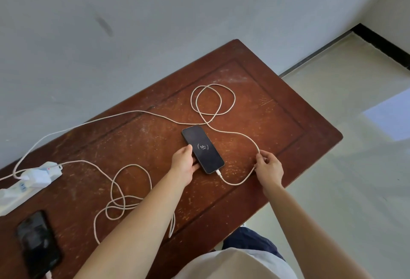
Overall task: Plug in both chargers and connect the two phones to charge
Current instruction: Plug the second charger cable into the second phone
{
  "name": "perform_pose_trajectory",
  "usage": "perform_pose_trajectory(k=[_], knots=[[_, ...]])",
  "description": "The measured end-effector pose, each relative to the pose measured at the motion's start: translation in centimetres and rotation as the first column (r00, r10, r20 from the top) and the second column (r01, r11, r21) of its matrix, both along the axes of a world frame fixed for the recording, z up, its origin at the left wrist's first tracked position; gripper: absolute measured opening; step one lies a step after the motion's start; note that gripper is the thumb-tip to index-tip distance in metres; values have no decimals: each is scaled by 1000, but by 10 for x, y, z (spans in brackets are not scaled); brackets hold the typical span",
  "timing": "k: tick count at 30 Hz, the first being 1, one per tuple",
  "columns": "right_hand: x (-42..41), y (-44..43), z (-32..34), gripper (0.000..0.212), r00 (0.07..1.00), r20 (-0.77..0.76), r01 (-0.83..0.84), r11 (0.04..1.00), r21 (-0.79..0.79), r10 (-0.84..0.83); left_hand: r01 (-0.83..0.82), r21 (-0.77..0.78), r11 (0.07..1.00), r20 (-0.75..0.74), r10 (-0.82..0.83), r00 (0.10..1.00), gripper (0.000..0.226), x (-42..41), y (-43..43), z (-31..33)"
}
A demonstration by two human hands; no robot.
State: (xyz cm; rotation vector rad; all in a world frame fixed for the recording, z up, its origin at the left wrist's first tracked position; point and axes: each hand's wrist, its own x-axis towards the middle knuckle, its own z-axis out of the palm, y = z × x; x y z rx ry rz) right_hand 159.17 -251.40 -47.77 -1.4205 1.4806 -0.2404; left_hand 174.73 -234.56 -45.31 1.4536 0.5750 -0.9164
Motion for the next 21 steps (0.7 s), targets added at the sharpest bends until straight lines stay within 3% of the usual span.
perform_pose_trajectory(k=[4,8,12,15,17,18,21], knots=[[0,-4,-6,20,1000,-5,-19,1000,-9,19,-6,57,998,14,6,1000,29,6,-8,5],[0,-9,-8,18,999,-32,-40,999,-19,39,52,146,988,1,-52,999,45,-1,-13,12],[2,-12,-6,18,988,-93,-128,991,-36,124,156,184,971,13,-161,987,60,-14,-12,21],[5,-10,3,30,966,-161,-210,977,-32,202,314,228,922,85,-340,937,62,-23,-2,31],[10,-11,15,42,934,-215,-300,953,-39,285,436,319,841,166,-503,848,63,-24,12,35],[16,-12,25,46,924,-219,-331,942,-50,313,497,418,761,212,-613,761,63,-25,22,35],[43,-11,78,47,936,-71,-349,933,-86,344,505,763,403,196,-890,412,62,-23,56,32]])
